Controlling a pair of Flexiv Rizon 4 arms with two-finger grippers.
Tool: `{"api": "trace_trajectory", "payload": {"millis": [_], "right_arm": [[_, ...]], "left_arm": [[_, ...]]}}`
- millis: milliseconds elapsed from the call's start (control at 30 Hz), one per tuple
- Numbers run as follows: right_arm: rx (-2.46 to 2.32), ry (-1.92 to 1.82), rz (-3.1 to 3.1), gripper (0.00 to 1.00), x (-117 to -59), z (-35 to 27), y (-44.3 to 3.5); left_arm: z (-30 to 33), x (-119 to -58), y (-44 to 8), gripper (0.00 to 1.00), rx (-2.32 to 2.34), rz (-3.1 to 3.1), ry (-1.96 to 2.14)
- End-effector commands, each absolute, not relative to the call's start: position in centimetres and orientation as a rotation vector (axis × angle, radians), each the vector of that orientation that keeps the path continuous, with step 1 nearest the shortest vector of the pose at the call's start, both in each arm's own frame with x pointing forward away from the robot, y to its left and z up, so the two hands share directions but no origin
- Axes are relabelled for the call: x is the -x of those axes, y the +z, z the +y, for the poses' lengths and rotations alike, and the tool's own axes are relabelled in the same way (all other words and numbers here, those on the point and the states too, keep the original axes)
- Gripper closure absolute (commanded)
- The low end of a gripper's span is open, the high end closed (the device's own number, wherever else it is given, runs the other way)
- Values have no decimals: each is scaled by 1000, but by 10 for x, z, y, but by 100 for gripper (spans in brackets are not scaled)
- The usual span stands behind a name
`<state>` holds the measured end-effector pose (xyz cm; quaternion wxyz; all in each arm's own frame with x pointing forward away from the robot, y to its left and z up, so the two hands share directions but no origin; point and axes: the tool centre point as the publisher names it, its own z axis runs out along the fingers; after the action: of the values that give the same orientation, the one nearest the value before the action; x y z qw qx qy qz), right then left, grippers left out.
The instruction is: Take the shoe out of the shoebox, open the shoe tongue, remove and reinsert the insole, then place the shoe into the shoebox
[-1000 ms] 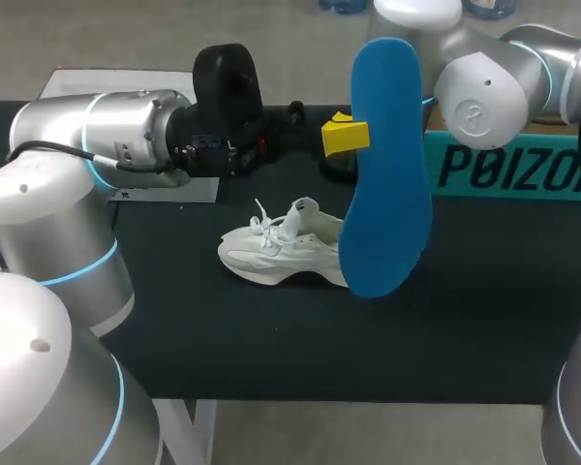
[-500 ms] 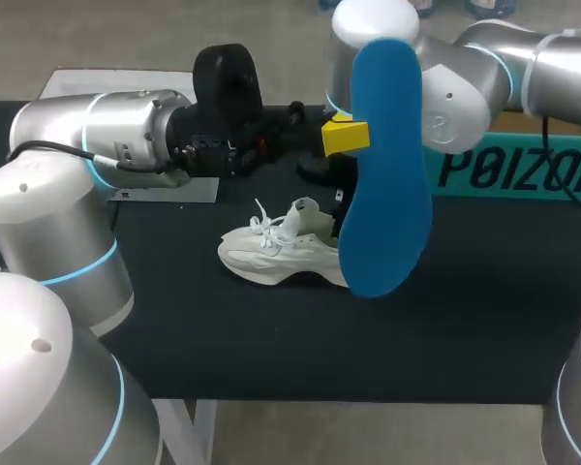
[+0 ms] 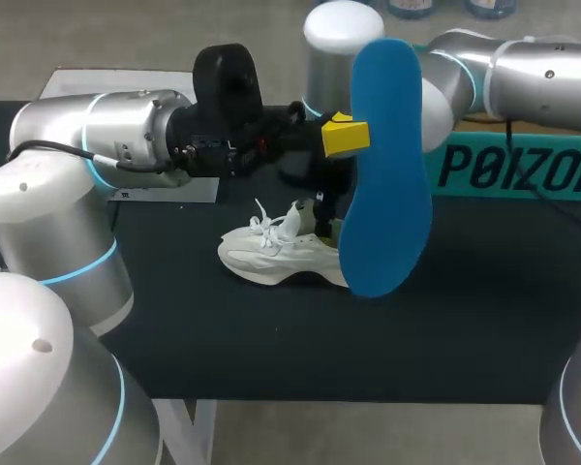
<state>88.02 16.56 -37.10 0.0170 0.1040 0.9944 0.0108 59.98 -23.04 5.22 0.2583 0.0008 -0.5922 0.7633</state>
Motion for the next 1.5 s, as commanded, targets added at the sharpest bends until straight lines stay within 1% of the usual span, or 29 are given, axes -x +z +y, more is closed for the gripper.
{"api": "trace_trajectory", "payload": {"millis": [33, 67, 133, 267, 333, 367, 400, 467, 967, 1067, 1133, 1267, 1333, 1500], "right_arm": [[-331, 33, 3109, 52, -883, 169, -384], [-340, 40, 3115, 57, -882, 168, -385], [-345, 42, 3117, 65, -880, 167, -386], [-355, 45, 3119, 65, -874, 165, -384], [-374, 54, 3127, 71, -873, 163, -385], [-376, 67, 3133, 82, -872, 162, -385], [-374, 68, 3135, 100, -870, 161, -386], [-349, 113, 3155, 100, -866, 160, -385], [-349, 113, 3155, 100, -866, 160, -385], [-756, 36, 3115, 100, -861, 152, -377], [-977, 200, 3073, 100, -855, 146, -369], [-1506, 286, 2959, 100, -845, 140, -362], [-1689, 309, 2833, 100, -839, 141, -354], [-1970, 304, 2573, 100, -828, 148, -334]], "left_arm": [[-231, -600, 52, 100, -2, -1604, 2070], [-231, -600, 52, 100, -2, -1604, 2070], [-231, -600, 52, 100, -2, -1604, 2070], [-231, -600, 52, 100, -2, -1604, 2070], [-231, -600, 52, 100, -2, -1604, 2070], [-231, -600, 52, 100, -2, -1604, 2070], [-231, -600, 52, 100, -2, -1604, 2070], [-231, -600, 52, 100, -2, -1604, 2070], [-231, -600, 52, 100, -2, -1604, 2070], [-231, -600, 52, 100, -2, -1604, 2070], [-231, -600, 52, 100, -2, -1604, 2070], [-231, -600, 52, 100, -2, -1604, 2070], [-231, -600, 52, 100, -2, -1604, 2070], [-231, -600, 52, 100, -2, -1604, 2070]]}}
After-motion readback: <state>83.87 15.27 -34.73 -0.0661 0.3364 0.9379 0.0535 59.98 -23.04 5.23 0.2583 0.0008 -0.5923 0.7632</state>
